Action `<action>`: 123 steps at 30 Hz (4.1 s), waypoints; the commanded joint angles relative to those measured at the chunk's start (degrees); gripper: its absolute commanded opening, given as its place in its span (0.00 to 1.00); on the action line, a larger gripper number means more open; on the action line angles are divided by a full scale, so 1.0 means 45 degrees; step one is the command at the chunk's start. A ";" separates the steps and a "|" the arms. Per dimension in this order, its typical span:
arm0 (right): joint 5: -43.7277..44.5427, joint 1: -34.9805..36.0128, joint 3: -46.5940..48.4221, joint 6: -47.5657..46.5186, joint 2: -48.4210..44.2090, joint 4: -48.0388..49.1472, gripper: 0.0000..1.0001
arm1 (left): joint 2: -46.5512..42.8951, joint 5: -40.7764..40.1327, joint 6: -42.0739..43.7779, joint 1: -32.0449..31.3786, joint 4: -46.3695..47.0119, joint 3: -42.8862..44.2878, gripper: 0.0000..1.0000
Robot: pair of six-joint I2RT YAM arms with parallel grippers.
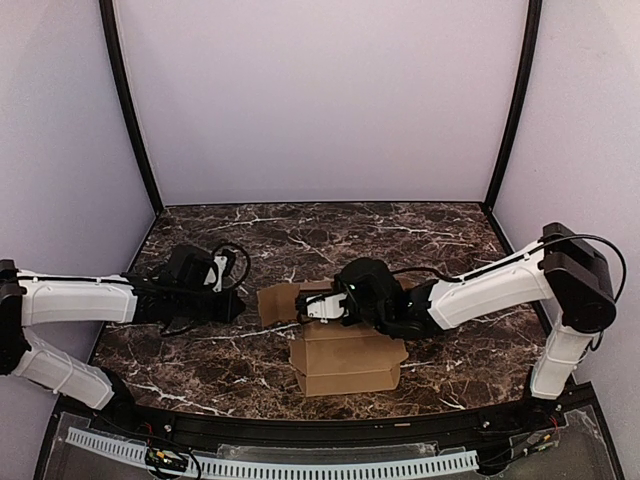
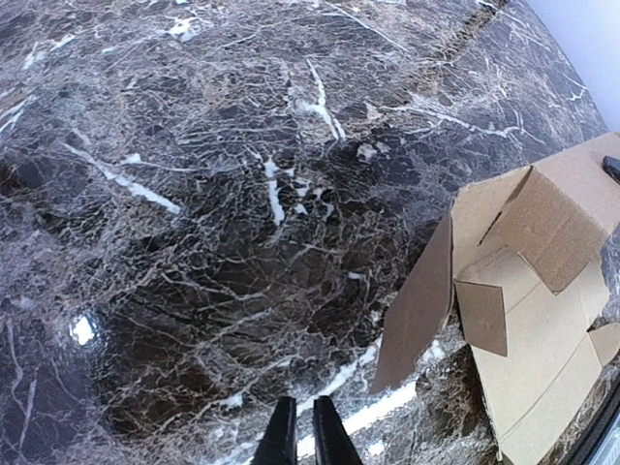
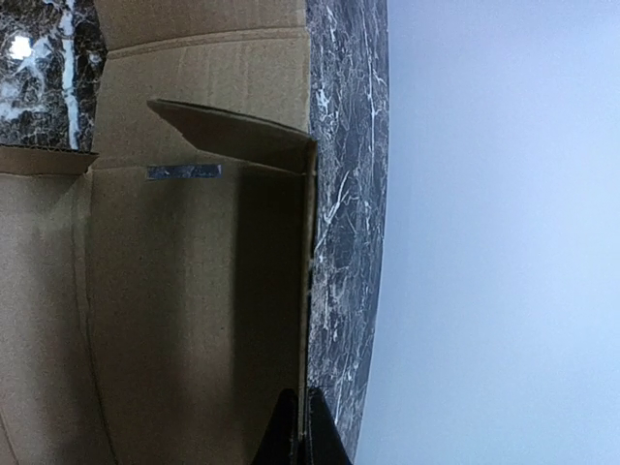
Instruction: Fold the paper box
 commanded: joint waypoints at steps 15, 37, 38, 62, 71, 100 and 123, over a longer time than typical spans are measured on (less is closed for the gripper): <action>0.0871 0.0511 -0.0743 -0.0297 0.0037 0.1897 0.00 | 0.1705 0.2928 0.0512 0.0228 0.4392 -0.0921 0.32; 0.0595 0.0394 0.0545 0.1644 0.0563 -0.0317 0.00 | 0.3425 0.6518 -0.0172 0.0226 0.7068 -0.0371 0.31; 0.0566 0.0391 0.0549 0.1706 0.0578 -0.0352 0.00 | 0.3557 0.6524 -0.0188 0.0223 0.7148 -0.0313 0.31; -0.0015 0.0193 0.1416 0.3542 0.0853 -0.2708 0.00 | 0.4857 0.6791 -0.0512 -0.0196 0.7904 0.0274 0.34; 0.0374 0.0331 0.1747 0.3888 0.0899 -0.3412 0.00 | 0.4551 0.5763 -0.0188 -0.0794 0.7442 0.0151 0.38; 0.3674 0.1804 -0.0082 0.0538 0.1027 0.0874 0.00 | 0.2621 0.3872 -0.0057 -0.2091 0.7183 -0.1538 0.38; 0.4526 0.2488 -0.0480 0.0046 0.1401 0.1953 0.00 | 0.2892 0.3819 -0.0399 -0.2615 0.8110 -0.1903 0.36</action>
